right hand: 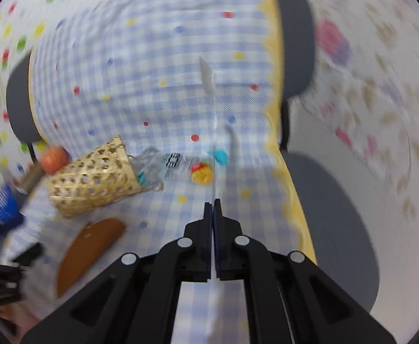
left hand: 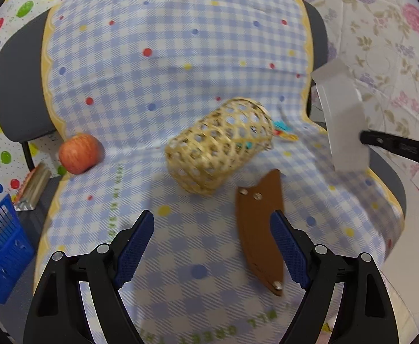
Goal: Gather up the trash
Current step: 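Grasp the white paper strip with the right tool while the left tool grasps the brown leather sheath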
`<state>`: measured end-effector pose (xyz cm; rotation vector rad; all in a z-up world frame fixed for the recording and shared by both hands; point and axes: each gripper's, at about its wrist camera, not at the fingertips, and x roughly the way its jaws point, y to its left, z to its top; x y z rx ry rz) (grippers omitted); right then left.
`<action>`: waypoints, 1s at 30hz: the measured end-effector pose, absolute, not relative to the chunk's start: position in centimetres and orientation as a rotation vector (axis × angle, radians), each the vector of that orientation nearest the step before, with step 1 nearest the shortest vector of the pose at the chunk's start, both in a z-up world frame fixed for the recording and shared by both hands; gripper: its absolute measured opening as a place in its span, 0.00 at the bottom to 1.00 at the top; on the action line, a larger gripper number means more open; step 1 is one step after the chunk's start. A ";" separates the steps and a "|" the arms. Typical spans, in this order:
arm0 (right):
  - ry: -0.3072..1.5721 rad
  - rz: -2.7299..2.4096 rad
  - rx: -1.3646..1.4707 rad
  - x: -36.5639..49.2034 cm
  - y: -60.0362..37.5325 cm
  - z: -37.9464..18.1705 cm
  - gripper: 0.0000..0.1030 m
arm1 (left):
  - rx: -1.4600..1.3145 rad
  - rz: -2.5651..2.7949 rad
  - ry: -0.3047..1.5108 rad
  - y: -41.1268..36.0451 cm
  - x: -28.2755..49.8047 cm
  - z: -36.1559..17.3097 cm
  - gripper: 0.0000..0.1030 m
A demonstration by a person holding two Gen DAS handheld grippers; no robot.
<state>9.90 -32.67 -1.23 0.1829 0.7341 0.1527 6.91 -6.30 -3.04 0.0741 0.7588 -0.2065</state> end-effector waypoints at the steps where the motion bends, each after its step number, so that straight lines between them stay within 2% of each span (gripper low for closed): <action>1: 0.751 0.163 0.227 9.0 -33.1 -1.4 0.02 | 0.078 -0.210 0.763 -6.6 6.8 -3.2 0.80; 8: 0.830 0.248 0.396 3.7 -33.4 -2.8 0.02 | 0.101 -0.234 0.786 -8.5 6.4 -4.2 0.80; 24: 0.740 0.077 0.200 2.9 -33.6 -1.4 0.02 | 0.136 -0.203 0.836 -10.1 8.6 -6.7 0.79; 28: 0.755 0.056 0.133 2.8 -33.3 -0.8 0.02 | 0.155 -0.230 0.844 -11.2 9.6 -7.0 0.67; 29: 0.760 0.049 0.120 3.1 -33.1 -1.0 0.02 | 0.161 -0.232 0.849 -11.5 9.8 -7.1 0.57; 30: 0.763 0.051 0.120 3.3 -33.0 -1.2 0.02 | 0.163 -0.237 0.859 -11.8 10.0 -7.3 0.51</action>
